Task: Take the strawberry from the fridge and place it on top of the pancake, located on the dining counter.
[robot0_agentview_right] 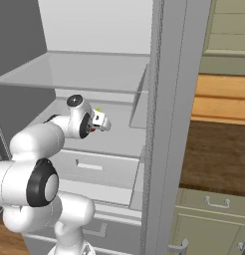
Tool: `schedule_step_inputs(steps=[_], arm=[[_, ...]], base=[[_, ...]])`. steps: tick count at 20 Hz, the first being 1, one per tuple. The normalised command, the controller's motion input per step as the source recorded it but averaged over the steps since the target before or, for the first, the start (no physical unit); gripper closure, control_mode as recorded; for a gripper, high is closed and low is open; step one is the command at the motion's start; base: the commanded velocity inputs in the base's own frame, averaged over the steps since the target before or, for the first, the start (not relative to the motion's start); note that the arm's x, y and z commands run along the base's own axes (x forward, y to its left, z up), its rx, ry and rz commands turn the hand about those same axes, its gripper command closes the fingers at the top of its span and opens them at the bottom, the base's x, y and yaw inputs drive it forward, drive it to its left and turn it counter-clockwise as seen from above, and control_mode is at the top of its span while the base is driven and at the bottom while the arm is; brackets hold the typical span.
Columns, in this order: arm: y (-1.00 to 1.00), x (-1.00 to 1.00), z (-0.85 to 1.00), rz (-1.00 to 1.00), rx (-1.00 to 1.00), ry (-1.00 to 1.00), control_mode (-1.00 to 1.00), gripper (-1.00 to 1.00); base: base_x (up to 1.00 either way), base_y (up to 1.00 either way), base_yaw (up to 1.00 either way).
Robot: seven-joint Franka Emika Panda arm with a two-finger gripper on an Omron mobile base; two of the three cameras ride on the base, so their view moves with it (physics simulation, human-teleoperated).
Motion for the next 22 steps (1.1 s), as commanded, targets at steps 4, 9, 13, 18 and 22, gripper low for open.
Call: schedule_step_inputs(steps=[4,9,13,18,22], arm=[[0.00,0.00,-0.18,0.00,0.00,0.04,-1.00,1.00],[0.00,0.00,-0.03,-0.01,0.00,0.01,-1.00,1.00],[0.00,-0.06,0.00,-0.02,0.00,0.02,-1.00,1.00],[0.00,-0.52,0.00,-0.01,0.00,0.00,-1.00,1.00],[0.00,-0.89,0.07,0.00,0.00,0.00,-1.00,1.00]], base=[[0.00,0.00,0.00],[0.00,0.00,0.00],[0.00,0.00,0.00],[0.00,0.00,0.00],[0.00,0.00,0.00]])
